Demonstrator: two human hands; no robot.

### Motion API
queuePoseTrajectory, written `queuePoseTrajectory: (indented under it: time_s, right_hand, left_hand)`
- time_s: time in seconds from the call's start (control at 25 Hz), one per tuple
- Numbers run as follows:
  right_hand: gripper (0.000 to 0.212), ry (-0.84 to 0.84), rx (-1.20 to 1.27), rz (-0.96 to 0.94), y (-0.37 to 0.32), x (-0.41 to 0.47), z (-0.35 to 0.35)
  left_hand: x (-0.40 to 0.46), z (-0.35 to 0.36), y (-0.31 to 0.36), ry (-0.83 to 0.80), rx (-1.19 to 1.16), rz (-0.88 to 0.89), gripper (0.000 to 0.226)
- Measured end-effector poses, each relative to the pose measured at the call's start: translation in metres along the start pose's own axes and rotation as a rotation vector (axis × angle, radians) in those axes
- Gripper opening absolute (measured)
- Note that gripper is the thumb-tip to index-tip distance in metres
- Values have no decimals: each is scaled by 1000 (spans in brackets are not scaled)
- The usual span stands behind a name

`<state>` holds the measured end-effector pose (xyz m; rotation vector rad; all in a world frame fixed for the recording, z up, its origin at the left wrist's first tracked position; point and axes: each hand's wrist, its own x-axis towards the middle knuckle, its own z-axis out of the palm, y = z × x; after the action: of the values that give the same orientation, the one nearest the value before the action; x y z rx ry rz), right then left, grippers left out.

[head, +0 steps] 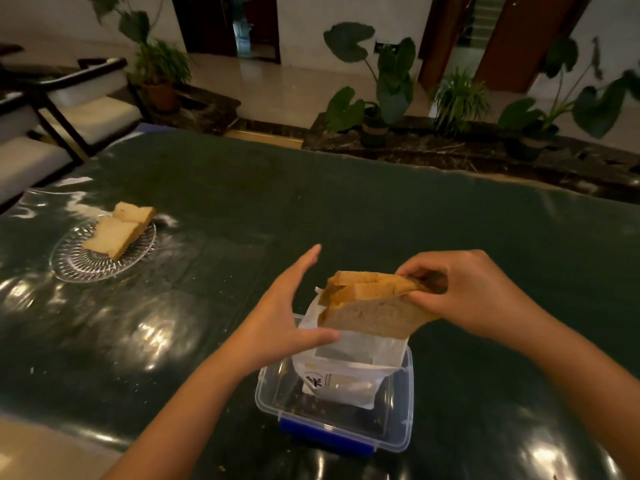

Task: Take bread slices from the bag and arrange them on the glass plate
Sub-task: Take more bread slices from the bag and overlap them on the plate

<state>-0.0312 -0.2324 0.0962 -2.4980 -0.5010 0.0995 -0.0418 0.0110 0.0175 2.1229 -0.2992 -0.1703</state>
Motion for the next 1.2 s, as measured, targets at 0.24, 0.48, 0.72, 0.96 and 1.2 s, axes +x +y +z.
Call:
queuePoseTrajectory:
  time_s: [0.24,0.48,0.72,0.96,1.2]
  right_hand:
    - [22,32,128,-133,-3,15,-2]
    - [57,82,750,-3,10,22,31]
    - [33,117,854,84,-9,32,67]
    - [23,62,859,174,-73,58,110]
    - [17,6,983,265,-170,94,210]
  left_hand:
    - [13,19,19,244,-202,180,45]
    - [9,9,20,457,-371,92,42]
    - [-4,-20,2,448,-501,54,23]
    - [-36,-83,-43,320,-761,-163,18]
    - [-113,-194,-115,35,-792,-310,49]
